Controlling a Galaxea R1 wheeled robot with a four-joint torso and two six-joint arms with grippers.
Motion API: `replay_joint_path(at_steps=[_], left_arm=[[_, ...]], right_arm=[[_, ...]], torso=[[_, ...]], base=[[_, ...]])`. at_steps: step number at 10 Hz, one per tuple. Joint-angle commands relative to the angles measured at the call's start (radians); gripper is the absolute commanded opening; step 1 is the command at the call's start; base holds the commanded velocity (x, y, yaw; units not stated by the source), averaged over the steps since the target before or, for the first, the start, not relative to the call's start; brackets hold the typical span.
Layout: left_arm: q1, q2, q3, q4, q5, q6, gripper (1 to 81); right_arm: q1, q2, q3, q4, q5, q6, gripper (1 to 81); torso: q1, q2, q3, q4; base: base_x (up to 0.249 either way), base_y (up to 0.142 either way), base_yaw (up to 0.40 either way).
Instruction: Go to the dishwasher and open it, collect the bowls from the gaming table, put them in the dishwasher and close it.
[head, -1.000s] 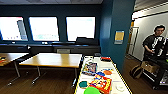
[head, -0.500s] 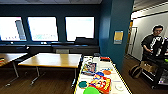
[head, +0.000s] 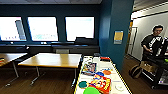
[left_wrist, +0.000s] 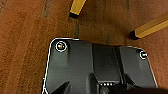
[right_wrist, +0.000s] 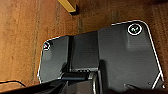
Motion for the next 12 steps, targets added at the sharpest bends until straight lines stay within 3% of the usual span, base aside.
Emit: replay_joint_path(at_steps=[1, 7, 12], left_arm=[[-0.051, -0.181, 0.236, 0.009, 0.032, 0.007, 81.1], [-0.051, -0.396, 0.508, 0.007, 0.001, 0.004, 81.1], [-0.059, -0.48, 0.624, 0.006, -0.03, 0.001, 81.1]], right_arm=[[0.043, -0.194, 0.283, 0.003, -0.036, 0.007, 81.1], [0.07, -0.558, 0.719, 0.016, -0.011, 0.023, 81.1], [0.161, -0.844, 1.052, 0.015, -0.011, 0.061, 81.1]], torso=[[0.001, 0.0, 0.0, 0.0], [0.001, 0.0, 0.0, 0.0], [0.001, 0.0, 0.0, 0.0]], base=[[0.0, 0.0, 0.0], [0.0, 0.0, 0.0], [0.0, 0.0, 0.0]])
